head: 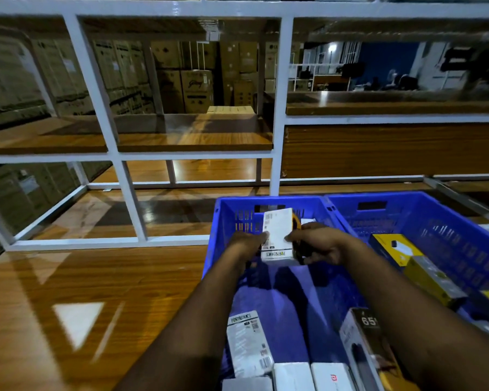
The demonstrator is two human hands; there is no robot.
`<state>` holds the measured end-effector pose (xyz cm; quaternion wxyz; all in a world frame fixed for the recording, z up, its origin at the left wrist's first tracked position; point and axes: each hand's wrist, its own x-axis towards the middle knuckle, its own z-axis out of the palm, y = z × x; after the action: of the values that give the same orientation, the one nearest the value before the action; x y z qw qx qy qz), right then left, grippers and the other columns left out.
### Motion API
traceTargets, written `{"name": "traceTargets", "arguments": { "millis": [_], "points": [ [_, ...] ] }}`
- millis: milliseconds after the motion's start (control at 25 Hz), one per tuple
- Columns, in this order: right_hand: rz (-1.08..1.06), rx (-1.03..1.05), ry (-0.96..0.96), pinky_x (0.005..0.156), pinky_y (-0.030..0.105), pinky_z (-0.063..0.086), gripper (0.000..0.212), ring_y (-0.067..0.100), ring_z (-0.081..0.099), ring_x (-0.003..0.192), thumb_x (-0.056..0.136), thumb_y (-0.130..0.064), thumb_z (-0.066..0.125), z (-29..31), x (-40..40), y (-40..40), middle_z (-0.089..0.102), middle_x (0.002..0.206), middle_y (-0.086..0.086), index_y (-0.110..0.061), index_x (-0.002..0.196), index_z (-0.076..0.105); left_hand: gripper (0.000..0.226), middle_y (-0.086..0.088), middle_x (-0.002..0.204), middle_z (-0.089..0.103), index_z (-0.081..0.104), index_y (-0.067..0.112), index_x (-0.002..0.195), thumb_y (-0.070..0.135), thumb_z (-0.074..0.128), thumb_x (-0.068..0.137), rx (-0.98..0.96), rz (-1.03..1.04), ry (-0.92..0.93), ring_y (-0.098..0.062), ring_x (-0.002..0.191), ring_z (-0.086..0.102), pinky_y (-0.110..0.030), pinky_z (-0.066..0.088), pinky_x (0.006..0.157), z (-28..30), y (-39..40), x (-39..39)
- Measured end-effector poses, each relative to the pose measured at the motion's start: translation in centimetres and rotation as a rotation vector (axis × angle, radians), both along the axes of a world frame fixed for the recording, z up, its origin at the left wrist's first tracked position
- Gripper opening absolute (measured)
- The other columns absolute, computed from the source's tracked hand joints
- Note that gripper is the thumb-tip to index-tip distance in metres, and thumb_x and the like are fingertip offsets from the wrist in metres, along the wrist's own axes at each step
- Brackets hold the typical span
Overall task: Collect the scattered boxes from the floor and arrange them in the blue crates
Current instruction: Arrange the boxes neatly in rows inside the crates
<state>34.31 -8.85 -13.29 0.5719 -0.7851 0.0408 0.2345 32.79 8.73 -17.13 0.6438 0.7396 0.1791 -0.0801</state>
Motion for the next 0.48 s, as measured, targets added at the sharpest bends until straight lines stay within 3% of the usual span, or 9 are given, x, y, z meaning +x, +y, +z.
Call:
{"name": "traceTargets", "arguments": {
  "millis": [120,240,360,400,480],
  "points": [
    [-0.036,0.229,0.031,0.052,0.028,0.054,0.010,0.017,0.062,0.068,0.091,-0.008,0.062,0.1,-0.6,-2.2,0.068,0.073,0.005,-0.009,0.101,0.065,0.021,-0.007,0.105,0.073,0.067,0.011,0.105,0.030,0.064,0.095,-0.196,-0.147,0.010,-0.016,0.086,0.066,-0.030,0.057,0.065,0.6,-0.5,-0.5],
    [-0.068,0.377,0.044,0.056,0.029,0.055,0.019,0.014,0.060,0.062,0.090,-0.004,0.061,-1.1,-0.9,-2.6,0.061,0.067,0.003,-0.005,0.109,0.065,0.030,-0.010,0.112,0.074,0.064,0.007,0.118,0.026,0.065,0.095,-0.212,-0.195,-0.007,-0.017,0.091,0.069,-0.031,0.060,0.068,0.5,-0.6,-0.4],
    [-0.084,0.370,-0.134,0.071,0.032,0.058,0.045,0.025,0.068,0.095,0.082,0.009,0.066,-1.9,-0.9,-2.3,0.071,0.107,0.012,-0.007,0.123,0.057,0.023,-0.012,0.116,0.069,0.062,0.009,0.116,0.025,0.055,0.100,-0.316,-0.152,-0.023,-0.021,0.096,0.067,-0.042,0.059,0.075,0.8,-0.7,-0.3],
    [-0.087,0.299,-0.258,0.073,0.027,0.057,0.053,0.024,0.065,0.106,0.078,0.014,0.068,-1.8,-0.9,-2.3,0.068,0.117,0.011,-0.009,0.124,0.054,0.032,-0.014,0.122,0.066,0.062,0.010,0.117,0.036,0.050,0.102,-0.415,-0.126,-0.005,-0.027,0.104,0.066,-0.049,0.058,0.081,1.0,-0.5,-0.2],
    [-0.001,0.124,-0.522,0.074,0.010,0.050,0.060,0.003,0.060,0.112,0.074,0.015,0.071,-1.4,-1.3,-2.1,0.063,0.119,-0.002,-0.013,0.123,0.050,0.069,-0.019,0.133,0.058,0.059,0.009,0.128,0.066,0.042,0.094,-0.656,-0.114,0.071,-0.041,0.116,0.061,-0.060,0.053,0.091,0.9,0.4,0.4]
  ]
}}
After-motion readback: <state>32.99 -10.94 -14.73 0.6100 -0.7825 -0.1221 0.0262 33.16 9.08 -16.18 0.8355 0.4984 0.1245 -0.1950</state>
